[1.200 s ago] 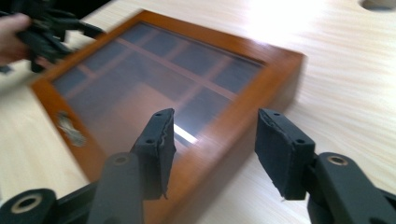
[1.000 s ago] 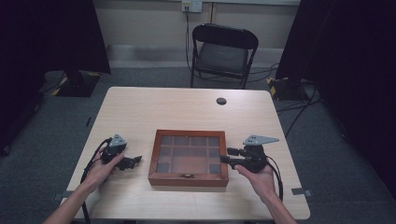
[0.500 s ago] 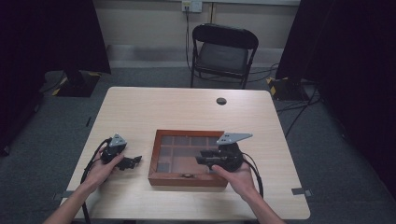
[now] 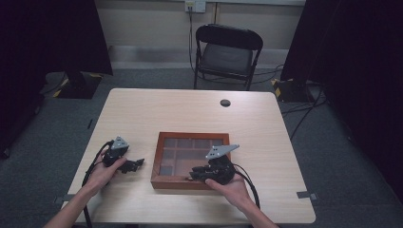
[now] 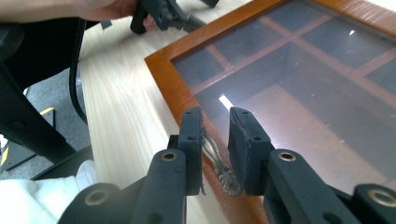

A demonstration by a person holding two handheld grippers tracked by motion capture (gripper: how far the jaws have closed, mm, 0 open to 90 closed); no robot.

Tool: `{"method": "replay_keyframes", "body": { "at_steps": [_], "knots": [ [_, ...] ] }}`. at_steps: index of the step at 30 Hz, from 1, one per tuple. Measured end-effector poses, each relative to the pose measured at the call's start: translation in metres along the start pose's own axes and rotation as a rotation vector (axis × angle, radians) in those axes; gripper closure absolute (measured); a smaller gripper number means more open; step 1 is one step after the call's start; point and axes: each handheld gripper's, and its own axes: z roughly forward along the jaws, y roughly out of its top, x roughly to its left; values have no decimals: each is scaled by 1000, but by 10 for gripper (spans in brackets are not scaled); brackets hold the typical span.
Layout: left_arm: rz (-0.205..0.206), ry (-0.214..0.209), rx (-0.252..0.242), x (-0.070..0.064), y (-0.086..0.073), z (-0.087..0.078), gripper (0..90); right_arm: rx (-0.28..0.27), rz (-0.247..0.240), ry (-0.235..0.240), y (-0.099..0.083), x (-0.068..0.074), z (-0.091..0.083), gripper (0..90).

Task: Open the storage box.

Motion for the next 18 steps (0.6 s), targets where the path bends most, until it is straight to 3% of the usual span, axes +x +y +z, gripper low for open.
{"method": "replay_keyframes", "body": {
  "at_steps": [7, 18],
  "knots": [
    [3, 1, 2, 0, 0, 0, 85, 43, -14, -3, -8, 1, 12, 764],
    [0, 0, 0, 0, 0, 0, 85, 31, -24, -6, -9, 2, 16, 779]
  ]
}}
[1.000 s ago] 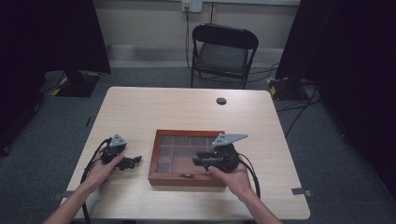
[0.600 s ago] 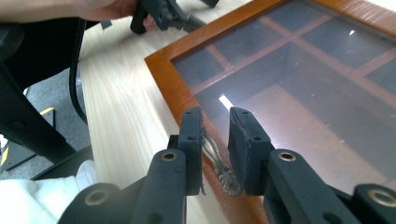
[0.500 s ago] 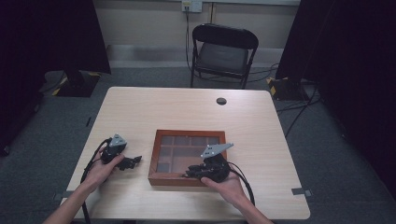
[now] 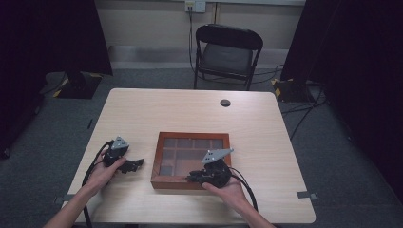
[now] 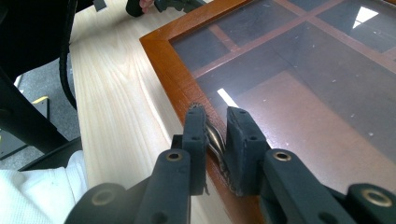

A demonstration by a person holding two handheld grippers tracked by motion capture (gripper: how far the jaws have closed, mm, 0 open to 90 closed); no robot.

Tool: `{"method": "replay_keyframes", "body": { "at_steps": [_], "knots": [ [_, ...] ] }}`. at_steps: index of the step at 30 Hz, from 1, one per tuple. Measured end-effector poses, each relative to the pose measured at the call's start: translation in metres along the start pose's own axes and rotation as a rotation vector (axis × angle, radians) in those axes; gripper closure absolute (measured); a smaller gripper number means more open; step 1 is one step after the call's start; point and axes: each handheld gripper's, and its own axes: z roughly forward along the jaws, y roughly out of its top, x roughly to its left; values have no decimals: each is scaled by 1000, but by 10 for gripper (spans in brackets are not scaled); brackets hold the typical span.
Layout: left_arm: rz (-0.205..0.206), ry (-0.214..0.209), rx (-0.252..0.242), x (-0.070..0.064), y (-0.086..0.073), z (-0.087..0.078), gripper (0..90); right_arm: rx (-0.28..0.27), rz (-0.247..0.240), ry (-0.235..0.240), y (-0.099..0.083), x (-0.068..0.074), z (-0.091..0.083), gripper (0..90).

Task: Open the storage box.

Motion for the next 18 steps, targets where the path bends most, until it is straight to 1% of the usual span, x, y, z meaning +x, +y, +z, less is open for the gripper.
{"method": "replay_keyframes", "body": {
  "at_steps": [3, 4, 6, 18],
  "knots": [
    [1, 0, 1, 0, 0, 0, 85, -4, -4, -1, 0, 0, 0, 784],
    [0, 0, 0, 0, 0, 0, 85, -10, 1, 9, -1, -1, 0, 788],
    [3, 0, 2, 0, 0, 0, 85, -9, -2, 9, -1, -2, 0, 789],
    [3, 0, 2, 0, 0, 0, 85, 14, -2, 17, 2, -2, 0, 798]
  ]
}}
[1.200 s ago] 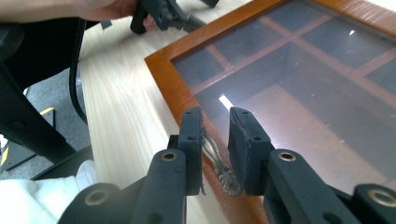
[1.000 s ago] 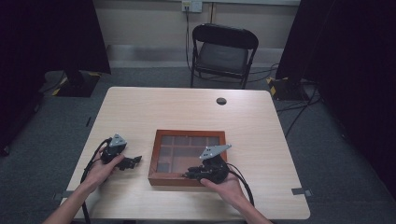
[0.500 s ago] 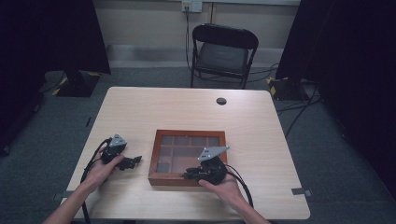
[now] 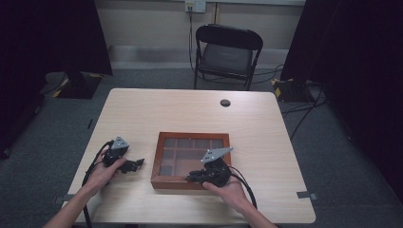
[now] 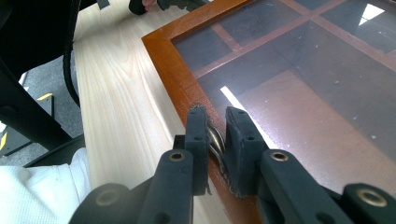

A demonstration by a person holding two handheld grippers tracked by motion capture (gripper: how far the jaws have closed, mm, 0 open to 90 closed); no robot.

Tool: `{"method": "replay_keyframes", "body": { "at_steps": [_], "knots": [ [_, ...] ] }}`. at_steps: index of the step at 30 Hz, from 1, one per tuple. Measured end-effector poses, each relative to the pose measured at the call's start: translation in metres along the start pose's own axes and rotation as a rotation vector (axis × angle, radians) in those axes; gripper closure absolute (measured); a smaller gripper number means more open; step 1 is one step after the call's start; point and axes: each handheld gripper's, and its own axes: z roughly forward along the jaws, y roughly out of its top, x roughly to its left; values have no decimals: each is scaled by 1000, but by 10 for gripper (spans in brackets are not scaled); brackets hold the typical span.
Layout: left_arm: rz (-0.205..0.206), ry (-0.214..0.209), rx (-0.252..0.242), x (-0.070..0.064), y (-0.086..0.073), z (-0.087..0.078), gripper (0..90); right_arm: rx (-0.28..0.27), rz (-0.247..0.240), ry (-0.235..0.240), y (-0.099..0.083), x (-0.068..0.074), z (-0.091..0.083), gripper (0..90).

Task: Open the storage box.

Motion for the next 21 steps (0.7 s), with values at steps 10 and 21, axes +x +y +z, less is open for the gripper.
{"method": "replay_keyframes", "body": {
  "at_steps": [10, 21],
  "knots": [
    [0, 0, 0, 0, 0, 0, 85, -12, 5, 10, 4, 1, -5, 802],
    [0, 0, 1, 0, 0, 0, 85, -27, -3, 16, 15, 1, -14, 806]
  ]
}}
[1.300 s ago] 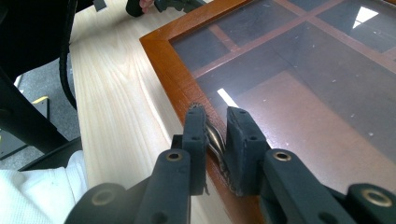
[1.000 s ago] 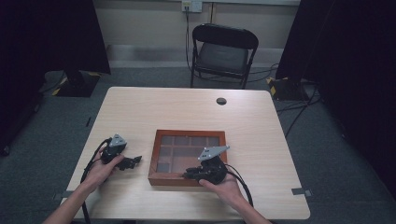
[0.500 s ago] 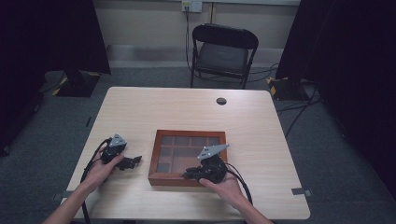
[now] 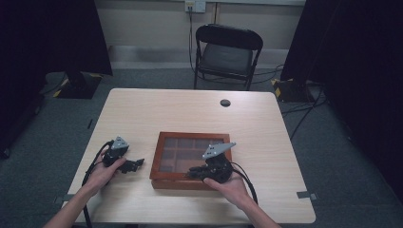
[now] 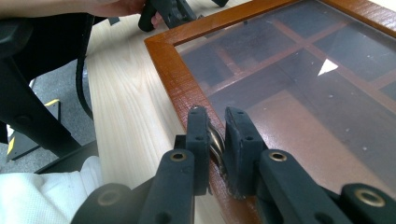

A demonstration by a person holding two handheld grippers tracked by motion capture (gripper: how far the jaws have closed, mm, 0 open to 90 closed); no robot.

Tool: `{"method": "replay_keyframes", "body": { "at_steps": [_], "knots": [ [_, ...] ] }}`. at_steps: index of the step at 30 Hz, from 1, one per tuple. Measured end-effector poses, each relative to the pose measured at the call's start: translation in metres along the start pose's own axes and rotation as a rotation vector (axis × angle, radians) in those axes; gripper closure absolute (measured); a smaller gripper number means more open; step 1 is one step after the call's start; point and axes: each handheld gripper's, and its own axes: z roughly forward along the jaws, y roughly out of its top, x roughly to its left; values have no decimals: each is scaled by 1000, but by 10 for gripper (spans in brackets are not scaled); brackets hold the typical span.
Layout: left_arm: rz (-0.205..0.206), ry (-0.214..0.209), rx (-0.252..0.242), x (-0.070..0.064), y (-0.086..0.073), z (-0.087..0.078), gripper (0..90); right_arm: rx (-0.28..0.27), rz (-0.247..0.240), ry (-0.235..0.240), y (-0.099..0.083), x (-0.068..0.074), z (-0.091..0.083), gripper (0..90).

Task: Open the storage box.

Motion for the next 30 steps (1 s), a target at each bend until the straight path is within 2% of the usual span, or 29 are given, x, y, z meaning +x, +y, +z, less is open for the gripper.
{"method": "replay_keyframes", "body": {
  "at_steps": [12, 30],
  "knots": [
    [0, 0, 0, 0, 0, 0, 85, -8, 2, -7, 7, 1, -6, 806],
    [0, 0, 1, 0, 0, 0, 85, -20, 6, 12, 19, -1, -22, 810]
  ]
}}
